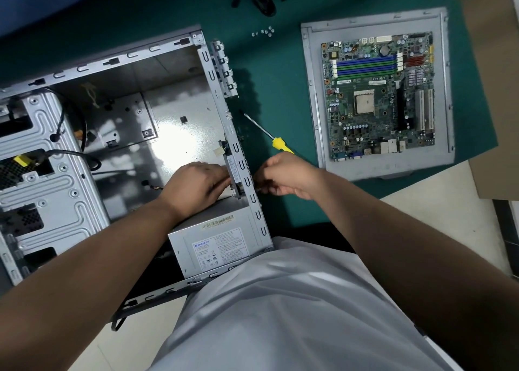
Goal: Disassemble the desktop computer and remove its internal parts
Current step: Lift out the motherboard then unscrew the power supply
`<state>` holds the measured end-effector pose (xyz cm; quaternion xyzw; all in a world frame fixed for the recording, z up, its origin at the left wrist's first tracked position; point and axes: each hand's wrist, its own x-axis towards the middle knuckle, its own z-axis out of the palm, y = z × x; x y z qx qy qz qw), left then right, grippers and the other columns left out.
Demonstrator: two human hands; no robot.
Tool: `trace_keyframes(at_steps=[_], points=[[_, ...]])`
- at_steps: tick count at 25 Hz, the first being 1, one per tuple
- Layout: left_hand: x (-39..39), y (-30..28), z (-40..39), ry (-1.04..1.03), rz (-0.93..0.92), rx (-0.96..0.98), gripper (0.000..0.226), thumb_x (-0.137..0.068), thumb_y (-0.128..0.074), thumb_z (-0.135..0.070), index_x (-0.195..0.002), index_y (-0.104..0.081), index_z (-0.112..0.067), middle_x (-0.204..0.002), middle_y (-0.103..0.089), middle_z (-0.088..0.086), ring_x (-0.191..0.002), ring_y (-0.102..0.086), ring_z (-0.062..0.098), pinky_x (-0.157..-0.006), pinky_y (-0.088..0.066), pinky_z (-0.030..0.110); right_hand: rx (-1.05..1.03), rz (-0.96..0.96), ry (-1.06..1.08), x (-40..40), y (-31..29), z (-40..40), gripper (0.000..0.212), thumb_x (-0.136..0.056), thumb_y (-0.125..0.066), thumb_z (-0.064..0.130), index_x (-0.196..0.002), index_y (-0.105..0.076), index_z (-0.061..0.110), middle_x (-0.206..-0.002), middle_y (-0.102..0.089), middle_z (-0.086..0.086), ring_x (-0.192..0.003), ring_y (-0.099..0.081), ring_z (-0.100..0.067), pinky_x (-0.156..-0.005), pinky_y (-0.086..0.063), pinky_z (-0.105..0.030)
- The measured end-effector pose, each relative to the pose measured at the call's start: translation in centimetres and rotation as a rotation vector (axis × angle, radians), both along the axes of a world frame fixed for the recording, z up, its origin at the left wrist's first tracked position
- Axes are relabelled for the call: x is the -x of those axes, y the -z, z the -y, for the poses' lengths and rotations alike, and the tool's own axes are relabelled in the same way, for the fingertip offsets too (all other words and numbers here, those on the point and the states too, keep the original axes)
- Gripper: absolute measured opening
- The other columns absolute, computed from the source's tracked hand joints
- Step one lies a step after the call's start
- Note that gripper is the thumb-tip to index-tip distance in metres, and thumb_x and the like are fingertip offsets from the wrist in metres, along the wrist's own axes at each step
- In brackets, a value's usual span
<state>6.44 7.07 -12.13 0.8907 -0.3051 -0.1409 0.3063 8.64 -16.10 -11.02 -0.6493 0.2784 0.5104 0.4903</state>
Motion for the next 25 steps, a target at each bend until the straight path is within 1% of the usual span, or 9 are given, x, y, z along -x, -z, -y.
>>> trace_keyframes(at_steps=[3,5,8,11,15,19,21,23,25], points=[[0.0,0.0,-0.1,-0.002,0.014,0.006,0.038,-0.098,-0.043,-0.031,-0.088,-0.071,-0.008,-0.074,-0.07,0.008,-0.064,-0.067,0.032,-0.066,-0.056,0.037,0.0,-0.199,-0.082,-2.0,-0.5,-0.5,0.009,-0.089,-0.071,0.01,-0.083,-0.065,0.012,-0.068,-0.071,-0.002,-0.047,-0.06,-0.004,-0.044,-0.044,-0.012],[-0.1,0.0,-0.1,-0.001,0.023,0.009,0.037,-0.098,-0.044,-0.031,-0.088,-0.071,-0.009,-0.074,-0.069,0.008,-0.063,-0.067,0.032,-0.065,-0.056,0.036,0.02,-0.188,-0.123,-2.3,-0.4,-0.7,0.012,-0.089,-0.073,0.011,-0.081,-0.064,0.013,-0.066,-0.071,-0.001,-0.046,-0.058,-0.003,-0.043,-0.042,-0.012],[-0.1,0.0,0.0,-0.002,0.036,0.017,0.036,-0.097,-0.045,-0.03,-0.087,-0.071,-0.008,-0.072,-0.069,0.008,-0.062,-0.066,0.031,-0.063,-0.055,0.035,0.022,-0.019,-0.179,-1.2,0.1,-0.6,0.01,-0.089,-0.071,0.011,-0.08,-0.067,0.011,-0.063,-0.069,-0.002,-0.049,-0.057,-0.008,-0.045,-0.044,-0.017],[-0.1,0.0,0.2,-0.005,0.038,0.021,0.036,-0.097,-0.045,-0.03,-0.086,-0.072,-0.008,-0.071,-0.069,0.008,-0.061,-0.067,0.031,-0.063,-0.055,0.035,0.018,0.214,-0.239,0.3,0.6,0.1,0.014,-0.086,-0.069,0.007,-0.074,-0.068,0.014,-0.069,-0.07,-0.007,-0.061,-0.061,-0.016,-0.057,-0.047,-0.028],[-0.1,0.0,0.1,-0.014,0.046,0.031,0.036,-0.098,-0.045,-0.03,-0.086,-0.071,-0.008,-0.071,-0.069,0.009,-0.061,-0.066,0.032,-0.062,-0.056,0.035,-0.034,0.386,-0.158,2.1,1.2,0.7,0.023,-0.086,-0.072,0.0,-0.077,-0.068,0.02,-0.077,-0.073,-0.005,-0.066,-0.063,-0.012,-0.065,-0.05,-0.033],[-0.1,0.0,0.1,-0.013,0.035,0.04,0.035,-0.098,-0.045,-0.03,-0.087,-0.071,-0.008,-0.072,-0.069,0.009,-0.061,-0.067,0.032,-0.063,-0.056,0.036,0.061,0.753,-0.317,3.9,1.6,1.2,0.012,-0.084,-0.077,0.006,-0.09,-0.072,0.015,-0.088,-0.071,0.004,-0.078,-0.062,-0.011,-0.074,-0.052,-0.026],[-0.1,0.0,0.1,-0.016,0.034,0.045,0.035,-0.098,-0.045,-0.03,-0.087,-0.07,-0.008,-0.072,-0.069,0.009,-0.061,-0.067,0.032,-0.063,-0.056,0.036,0.116,0.886,-0.407,4.4,1.7,1.1,0.015,-0.084,-0.077,0.009,-0.098,-0.071,0.011,-0.095,-0.067,0.003,-0.084,-0.059,-0.01,-0.078,-0.048,-0.022],[-0.1,-0.1,0.0,-0.016,0.034,0.046,0.035,-0.098,-0.045,-0.03,-0.088,-0.07,-0.008,-0.071,-0.068,0.009,-0.061,-0.066,0.032,-0.063,-0.056,0.036,0.116,0.881,-0.386,4.5,1.7,1.0,0.016,-0.085,-0.077,0.008,-0.1,-0.071,0.01,-0.098,-0.069,0.001,-0.087,-0.062,-0.013,-0.08,-0.05,-0.023],[-0.1,-0.2,0.1,-0.015,0.043,0.048,0.033,-0.097,-0.046,-0.029,-0.088,-0.07,-0.008,-0.07,-0.068,0.009,-0.059,-0.066,0.032,-0.062,-0.056,0.036,0.064,0.709,-0.245,4.2,1.6,1.0,0.013,-0.087,-0.076,0.006,-0.096,-0.073,0.015,-0.095,-0.074,-0.001,-0.086,-0.069,-0.018,-0.08,-0.055,-0.029]])
